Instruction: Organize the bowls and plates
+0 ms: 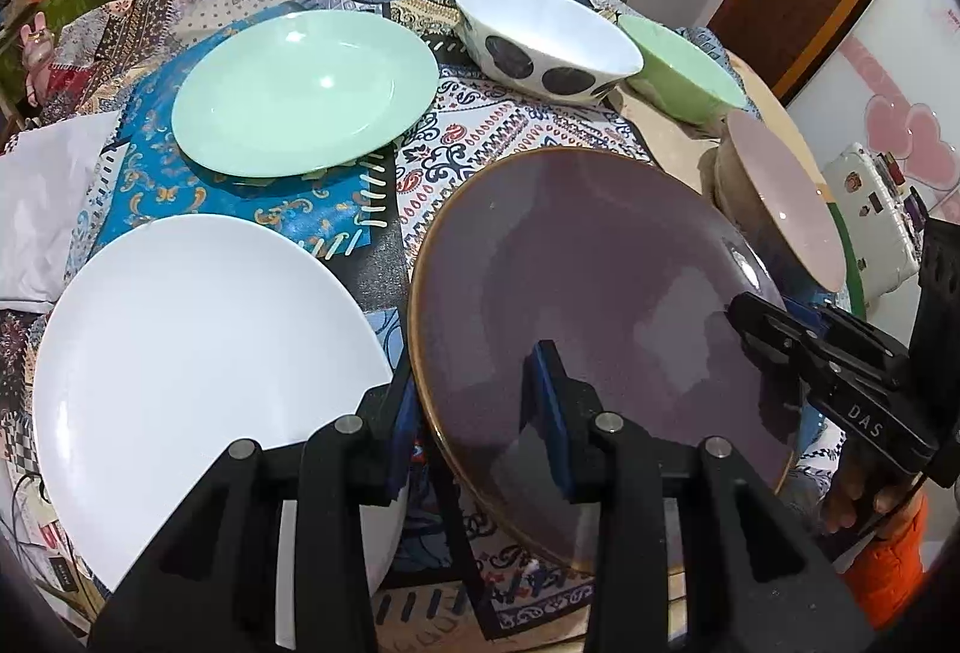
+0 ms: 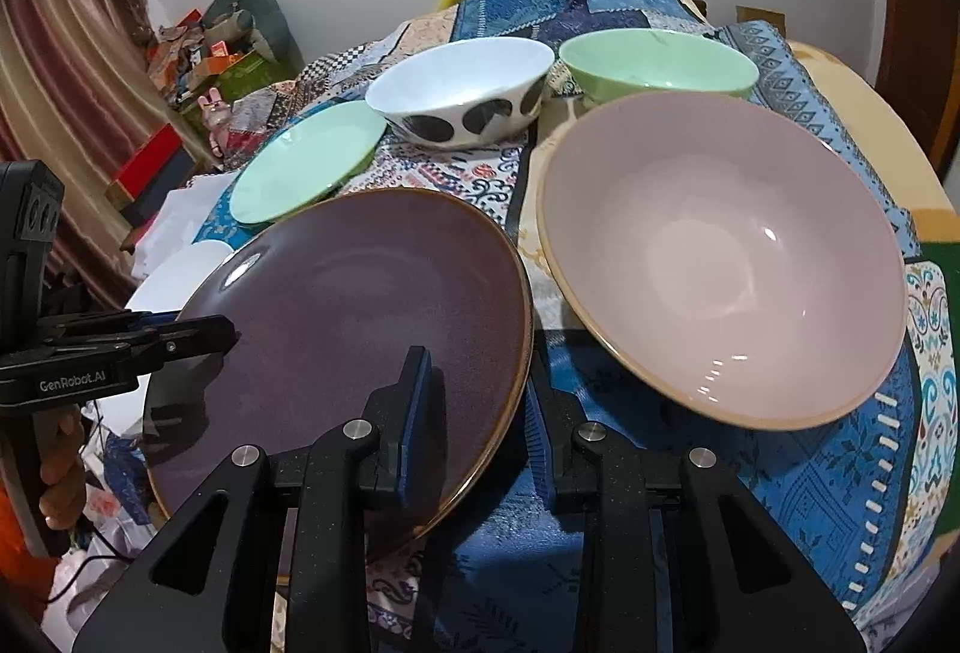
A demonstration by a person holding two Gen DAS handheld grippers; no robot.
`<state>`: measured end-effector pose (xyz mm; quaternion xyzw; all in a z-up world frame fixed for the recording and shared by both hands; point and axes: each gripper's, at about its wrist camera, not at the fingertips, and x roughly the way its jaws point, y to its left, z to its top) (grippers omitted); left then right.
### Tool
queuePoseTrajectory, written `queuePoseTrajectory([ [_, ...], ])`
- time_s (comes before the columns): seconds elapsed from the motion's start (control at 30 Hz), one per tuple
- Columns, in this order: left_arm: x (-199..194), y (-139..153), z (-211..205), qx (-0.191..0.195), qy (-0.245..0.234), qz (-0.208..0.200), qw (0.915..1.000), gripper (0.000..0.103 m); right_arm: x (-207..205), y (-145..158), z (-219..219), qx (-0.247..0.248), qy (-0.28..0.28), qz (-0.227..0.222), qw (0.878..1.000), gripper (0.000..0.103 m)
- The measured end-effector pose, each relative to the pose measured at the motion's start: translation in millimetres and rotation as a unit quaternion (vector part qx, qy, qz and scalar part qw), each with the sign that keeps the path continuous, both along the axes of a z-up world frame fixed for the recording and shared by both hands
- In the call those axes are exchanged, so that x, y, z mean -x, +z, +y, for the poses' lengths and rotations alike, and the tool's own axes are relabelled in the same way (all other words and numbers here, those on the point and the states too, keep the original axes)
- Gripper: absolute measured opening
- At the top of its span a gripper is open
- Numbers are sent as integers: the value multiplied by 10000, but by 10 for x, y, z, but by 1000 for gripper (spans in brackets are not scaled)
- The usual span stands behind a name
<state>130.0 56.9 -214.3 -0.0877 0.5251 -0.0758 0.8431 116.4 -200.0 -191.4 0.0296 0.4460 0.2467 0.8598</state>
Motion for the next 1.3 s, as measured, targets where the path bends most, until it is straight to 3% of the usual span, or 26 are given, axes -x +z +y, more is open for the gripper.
queuePoseTrajectory([
  [0.4, -92, -138, -53, -33, -28, 83, 10000, 36, -76, -98, -15, 96, -157, 152, 9997, 28],
  [0.53, -34, -82, -92, -325, -74, -77, 9994, 36, -62, -90, -3, 132, -109, 168, 9997, 29],
  [0.8, 143, 137, 24, -422, 90, -359, 9984, 37, 24, 51, -89, 254, -104, 71, 9996, 30],
  [1.3, 670, 829, 550, -684, 827, -1194, 9870, 71, 179, 599, 216, 141, 350, -651, 9972, 38],
])
